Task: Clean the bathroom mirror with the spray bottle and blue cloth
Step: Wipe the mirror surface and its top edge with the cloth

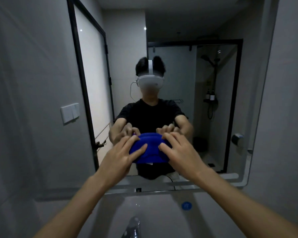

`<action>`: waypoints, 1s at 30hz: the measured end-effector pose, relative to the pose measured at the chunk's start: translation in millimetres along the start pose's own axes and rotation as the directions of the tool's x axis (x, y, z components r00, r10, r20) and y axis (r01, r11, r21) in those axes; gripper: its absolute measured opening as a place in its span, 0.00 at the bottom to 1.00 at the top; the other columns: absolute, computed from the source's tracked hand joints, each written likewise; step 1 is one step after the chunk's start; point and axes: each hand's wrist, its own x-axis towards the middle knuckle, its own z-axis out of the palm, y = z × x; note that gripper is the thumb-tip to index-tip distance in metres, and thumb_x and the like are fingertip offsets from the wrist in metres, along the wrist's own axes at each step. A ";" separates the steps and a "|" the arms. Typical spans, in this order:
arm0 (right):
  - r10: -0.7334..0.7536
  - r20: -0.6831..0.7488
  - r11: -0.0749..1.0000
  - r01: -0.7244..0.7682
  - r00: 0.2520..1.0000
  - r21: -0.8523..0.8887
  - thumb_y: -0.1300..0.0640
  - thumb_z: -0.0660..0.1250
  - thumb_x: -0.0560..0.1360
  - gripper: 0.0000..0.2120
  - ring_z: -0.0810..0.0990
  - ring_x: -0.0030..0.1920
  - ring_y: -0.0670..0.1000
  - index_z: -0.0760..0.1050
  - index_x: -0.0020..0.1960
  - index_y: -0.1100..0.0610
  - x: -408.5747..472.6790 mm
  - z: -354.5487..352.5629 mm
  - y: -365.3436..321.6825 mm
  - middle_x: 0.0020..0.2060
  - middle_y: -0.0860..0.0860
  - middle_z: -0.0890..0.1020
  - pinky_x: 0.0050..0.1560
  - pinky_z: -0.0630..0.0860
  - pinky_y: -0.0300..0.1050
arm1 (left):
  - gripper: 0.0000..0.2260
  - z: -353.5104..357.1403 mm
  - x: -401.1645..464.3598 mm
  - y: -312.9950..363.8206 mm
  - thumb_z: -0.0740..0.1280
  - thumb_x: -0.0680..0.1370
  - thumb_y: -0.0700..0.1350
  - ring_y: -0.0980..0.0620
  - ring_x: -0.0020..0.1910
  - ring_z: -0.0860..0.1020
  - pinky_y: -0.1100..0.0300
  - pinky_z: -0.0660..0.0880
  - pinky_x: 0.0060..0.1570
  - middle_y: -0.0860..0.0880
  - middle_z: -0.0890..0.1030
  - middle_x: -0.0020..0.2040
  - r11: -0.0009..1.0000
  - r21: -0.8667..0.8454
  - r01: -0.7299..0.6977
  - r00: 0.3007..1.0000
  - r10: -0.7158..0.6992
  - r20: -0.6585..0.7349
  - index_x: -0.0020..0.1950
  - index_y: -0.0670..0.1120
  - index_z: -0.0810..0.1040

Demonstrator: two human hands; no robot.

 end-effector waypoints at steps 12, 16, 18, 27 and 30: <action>0.011 0.059 0.996 -0.016 0.998 0.085 0.56 0.65 0.74 0.03 0.79 0.56 0.56 0.73 0.45 0.56 -104.1 80.9 -55.4 0.54 0.58 0.81 0.53 0.78 0.47 | 0.36 87.0 -108.8 56.5 0.78 0.61 0.36 0.43 0.59 0.72 0.49 0.82 0.47 0.43 0.70 0.65 0.982 -0.178 0.063 0.991 -0.040 0.130 0.67 0.53 0.73; -0.003 0.079 0.991 -0.007 0.997 0.130 0.55 0.71 0.70 0.10 0.79 0.56 0.55 0.72 0.46 0.55 -113.3 87.7 -63.9 0.54 0.57 0.81 0.52 0.80 0.46 | 0.46 91.7 -122.7 64.7 0.84 0.53 0.42 0.45 0.61 0.71 0.52 0.81 0.47 0.45 0.70 0.66 0.974 -0.199 0.109 0.962 -0.053 0.266 0.67 0.55 0.71; 0.002 0.108 0.988 -0.018 0.994 0.150 0.55 0.75 0.68 0.13 0.79 0.55 0.55 0.72 0.46 0.55 -114.8 87.6 -65.7 0.53 0.57 0.81 0.51 0.80 0.45 | 0.46 92.4 -125.1 65.5 0.85 0.52 0.42 0.45 0.61 0.70 0.52 0.82 0.47 0.45 0.70 0.66 0.973 -0.203 0.106 0.958 -0.046 0.281 0.68 0.55 0.72; 0.057 -0.060 0.993 -0.051 0.997 0.106 0.56 0.66 0.76 0.05 0.77 0.56 0.57 0.77 0.47 0.58 -81.8 65.5 -45.3 0.55 0.60 0.81 0.52 0.80 0.50 | 0.30 57.8 -81.9 44.1 0.74 0.67 0.36 0.42 0.61 0.71 0.48 0.81 0.48 0.43 0.70 0.66 0.982 -0.185 0.025 0.999 -0.020 0.025 0.68 0.50 0.75; 0.067 -0.171 0.995 -0.052 0.983 0.089 0.58 0.68 0.77 0.05 0.78 0.58 0.60 0.77 0.50 0.59 -41.3 40.6 -20.3 0.58 0.62 0.80 0.57 0.78 0.52 | 0.23 27.2 -39.6 20.9 0.61 0.73 0.35 0.40 0.60 0.72 0.46 0.76 0.55 0.40 0.74 0.65 0.998 -0.064 0.005 0.993 -0.013 -0.121 0.66 0.47 0.79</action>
